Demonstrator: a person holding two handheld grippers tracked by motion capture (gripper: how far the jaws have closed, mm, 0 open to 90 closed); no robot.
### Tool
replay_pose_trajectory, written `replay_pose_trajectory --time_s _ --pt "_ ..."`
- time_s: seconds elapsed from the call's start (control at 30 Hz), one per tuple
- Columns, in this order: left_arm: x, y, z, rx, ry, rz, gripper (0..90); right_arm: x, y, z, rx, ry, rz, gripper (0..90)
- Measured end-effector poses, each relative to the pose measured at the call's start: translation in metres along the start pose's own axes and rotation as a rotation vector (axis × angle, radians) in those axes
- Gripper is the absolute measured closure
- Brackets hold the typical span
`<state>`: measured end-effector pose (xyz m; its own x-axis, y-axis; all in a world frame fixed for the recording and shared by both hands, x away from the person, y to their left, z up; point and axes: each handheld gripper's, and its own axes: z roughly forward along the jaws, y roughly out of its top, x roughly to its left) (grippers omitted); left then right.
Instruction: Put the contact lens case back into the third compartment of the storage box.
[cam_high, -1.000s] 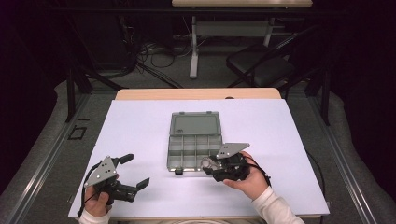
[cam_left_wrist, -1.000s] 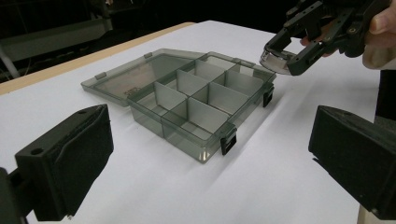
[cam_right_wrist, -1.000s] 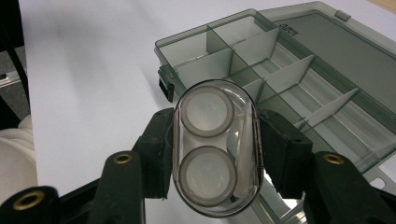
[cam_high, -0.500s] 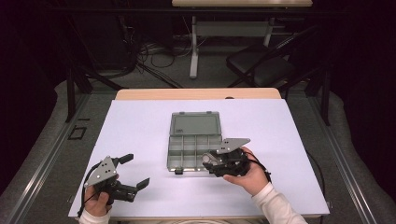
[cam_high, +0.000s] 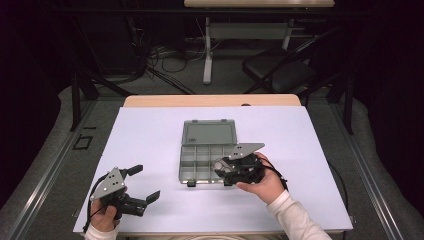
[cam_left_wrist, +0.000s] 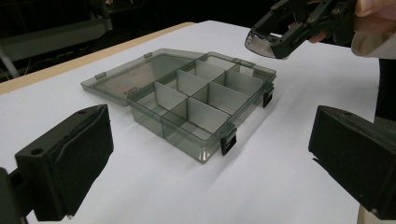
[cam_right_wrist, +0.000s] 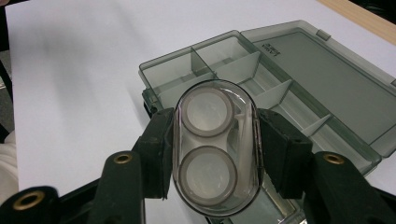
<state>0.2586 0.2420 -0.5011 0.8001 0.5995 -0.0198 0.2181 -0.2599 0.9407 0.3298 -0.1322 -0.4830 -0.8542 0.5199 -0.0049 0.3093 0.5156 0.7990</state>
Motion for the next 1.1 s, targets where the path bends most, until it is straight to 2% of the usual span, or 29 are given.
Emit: replay_pose_trajectory --time_s 1.1 --pt "0.001 0.0 0.0 0.002 0.0 0.0 0.2 -0.019 0.025 0.024 0.013 -0.024 -0.004 48.7"
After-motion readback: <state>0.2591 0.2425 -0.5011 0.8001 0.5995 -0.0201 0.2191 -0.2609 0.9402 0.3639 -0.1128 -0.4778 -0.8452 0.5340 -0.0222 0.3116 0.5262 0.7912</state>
